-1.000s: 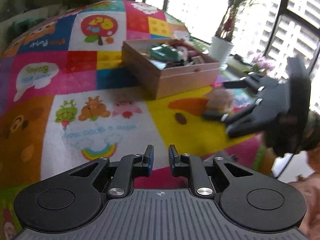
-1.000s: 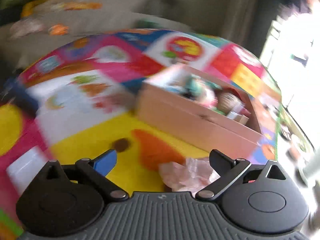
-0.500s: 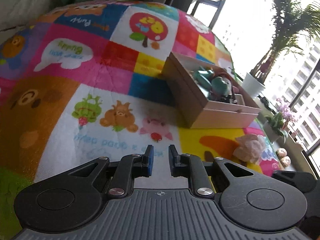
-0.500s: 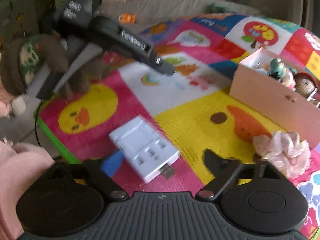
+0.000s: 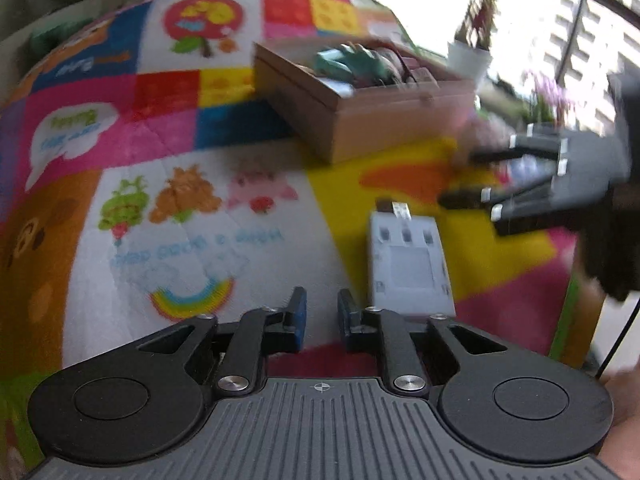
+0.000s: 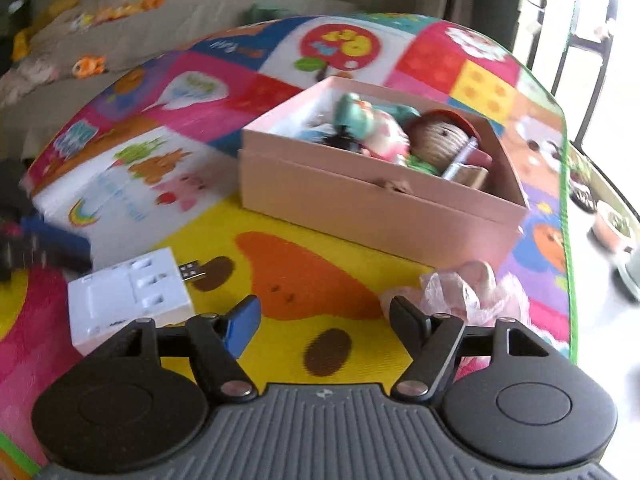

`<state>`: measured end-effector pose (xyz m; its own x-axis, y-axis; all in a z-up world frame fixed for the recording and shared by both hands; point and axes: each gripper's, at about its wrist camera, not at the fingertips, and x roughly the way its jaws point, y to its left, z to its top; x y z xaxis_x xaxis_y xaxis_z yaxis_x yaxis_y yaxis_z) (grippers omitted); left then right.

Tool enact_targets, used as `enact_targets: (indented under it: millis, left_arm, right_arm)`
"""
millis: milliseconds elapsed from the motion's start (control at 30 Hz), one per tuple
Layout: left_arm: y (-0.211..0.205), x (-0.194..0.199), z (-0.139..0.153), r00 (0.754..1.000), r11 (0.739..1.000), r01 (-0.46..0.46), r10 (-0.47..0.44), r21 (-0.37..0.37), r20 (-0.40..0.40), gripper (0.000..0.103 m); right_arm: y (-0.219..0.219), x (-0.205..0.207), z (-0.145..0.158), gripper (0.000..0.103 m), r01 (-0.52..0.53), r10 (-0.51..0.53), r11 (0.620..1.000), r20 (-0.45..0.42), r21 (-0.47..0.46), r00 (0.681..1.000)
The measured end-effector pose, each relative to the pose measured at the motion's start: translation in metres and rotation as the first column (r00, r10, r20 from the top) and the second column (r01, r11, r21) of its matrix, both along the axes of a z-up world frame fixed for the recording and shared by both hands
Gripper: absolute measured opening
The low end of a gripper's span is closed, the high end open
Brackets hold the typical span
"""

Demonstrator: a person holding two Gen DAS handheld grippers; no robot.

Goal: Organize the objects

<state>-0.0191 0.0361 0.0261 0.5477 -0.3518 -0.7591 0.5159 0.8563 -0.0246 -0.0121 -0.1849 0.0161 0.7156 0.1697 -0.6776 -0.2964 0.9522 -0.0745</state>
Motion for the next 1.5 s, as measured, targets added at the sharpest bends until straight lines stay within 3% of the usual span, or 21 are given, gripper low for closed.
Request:
enact_targets:
  millis: [133,200,300,433,500,567,767,867,1067,1167,1233,1267,1300,1367,1500]
  left_arm:
    - [-0.010,0.001,0.000,0.998,0.998,0.058,-0.058,0.029,-0.023,0.043]
    - [-0.014,0.000,0.000,0.995,0.994,0.098,-0.097,0.039,-0.038,0.059]
    - [-0.014,0.002,0.003,0.991,0.993,0.111,-0.109,0.028,-0.071,0.060]
    - [0.004,0.006,0.026,0.992,0.992,0.000,-0.016,-0.126,-0.127,0.055]
    - [0.004,0.003,0.039,0.988,0.969,-0.063,0.026,-0.240,-0.152,0.055]
    - [-0.005,0.004,0.038,0.975,0.946,-0.134,0.071,-0.296,-0.213,0.055]
    - [-0.053,0.015,0.015,0.955,0.963,-0.191,0.137,-0.190,-0.263,0.056]
    - [-0.072,0.016,0.010,0.960,0.975,-0.155,0.110,-0.162,-0.257,0.056]
    - [-0.108,0.007,0.004,0.991,0.997,-0.068,0.065,-0.020,-0.120,0.058]
    - [-0.112,0.003,0.002,0.996,0.999,-0.049,0.049,0.007,-0.071,0.058]
    - [-0.111,0.001,0.002,0.998,0.999,-0.040,0.040,0.001,-0.056,0.057]
    - [-0.108,0.001,0.002,0.998,0.999,-0.038,0.037,-0.008,-0.052,0.055]
    - [-0.105,0.000,0.002,0.998,0.999,-0.038,0.037,-0.019,-0.049,0.054]
    - [-0.097,0.002,0.003,0.997,0.998,-0.047,0.044,-0.052,-0.056,0.054]
    - [-0.076,0.013,0.011,0.994,0.984,-0.092,0.082,-0.150,-0.069,0.054]
  right_arm:
    - [-0.014,-0.008,0.007,0.083,0.040,-0.042,0.996,0.038,0.074,0.998]
    - [-0.024,-0.013,0.013,0.085,0.067,-0.075,0.990,0.063,0.125,0.995]
    - [-0.038,-0.017,0.022,0.086,0.097,-0.117,0.975,0.091,0.199,0.989]
    - [-0.056,-0.029,0.035,0.090,0.134,-0.173,0.958,0.138,0.254,0.975]
    - [-0.065,-0.034,0.041,0.093,0.152,-0.203,0.948,0.163,0.279,0.965]
    - [-0.071,-0.036,0.046,0.093,0.175,-0.237,0.939,0.189,0.295,0.953]
    - [-0.080,-0.046,0.048,0.095,0.181,-0.262,0.924,0.212,0.336,0.942]
    - [-0.082,-0.051,0.044,0.097,0.189,-0.263,0.933,0.220,0.307,0.940]
    - [-0.083,-0.045,0.032,0.098,0.236,-0.283,0.951,0.250,0.202,0.926]
    - [-0.082,-0.027,0.016,0.098,0.259,-0.283,0.955,0.183,0.148,0.941]
    - [-0.081,-0.017,0.008,0.092,0.261,-0.279,0.956,0.130,0.137,0.952]
    - [-0.080,-0.011,0.003,0.080,0.261,-0.275,0.956,0.104,0.131,0.956]
    - [-0.079,-0.007,0.000,0.058,0.254,-0.265,0.959,0.081,0.124,0.961]
    - [-0.075,-0.002,-0.003,0.035,0.235,-0.242,0.965,0.048,0.112,0.969]
    - [-0.069,-0.002,0.003,0.018,0.203,-0.211,0.974,0.080,0.100,0.974]
